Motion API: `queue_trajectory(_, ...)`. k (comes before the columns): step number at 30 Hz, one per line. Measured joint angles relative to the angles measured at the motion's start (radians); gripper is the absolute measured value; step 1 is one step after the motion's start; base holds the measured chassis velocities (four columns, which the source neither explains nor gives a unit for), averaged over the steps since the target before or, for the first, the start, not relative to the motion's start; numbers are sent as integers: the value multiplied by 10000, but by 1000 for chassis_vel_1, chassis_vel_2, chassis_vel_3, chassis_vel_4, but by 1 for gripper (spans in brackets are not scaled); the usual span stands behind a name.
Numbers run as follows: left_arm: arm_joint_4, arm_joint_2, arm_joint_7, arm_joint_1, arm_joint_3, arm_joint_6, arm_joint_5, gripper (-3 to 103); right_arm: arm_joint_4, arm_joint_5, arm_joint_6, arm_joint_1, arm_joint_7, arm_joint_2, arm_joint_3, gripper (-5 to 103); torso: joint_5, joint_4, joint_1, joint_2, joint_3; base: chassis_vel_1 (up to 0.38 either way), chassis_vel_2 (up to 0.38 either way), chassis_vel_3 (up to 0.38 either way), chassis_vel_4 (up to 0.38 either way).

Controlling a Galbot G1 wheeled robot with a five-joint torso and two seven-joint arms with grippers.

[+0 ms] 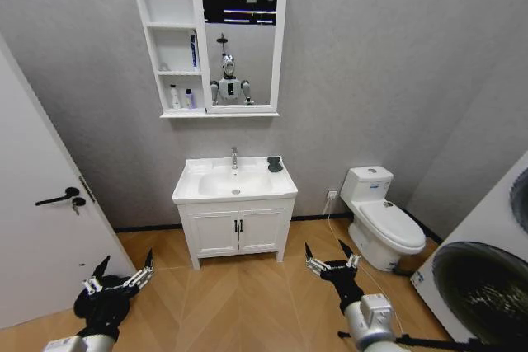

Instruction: Move facial cleanser and shampoo from washbasin to cabinet, then wipe washbasin with towel.

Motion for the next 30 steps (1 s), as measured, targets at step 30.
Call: queue_trajectory(30, 0, 0, 0, 0, 0, 0, 0, 100, 3, 3, -13, 4, 12, 0, 0, 100, 0, 1, 2, 1, 0, 2, -1, -1, 1)
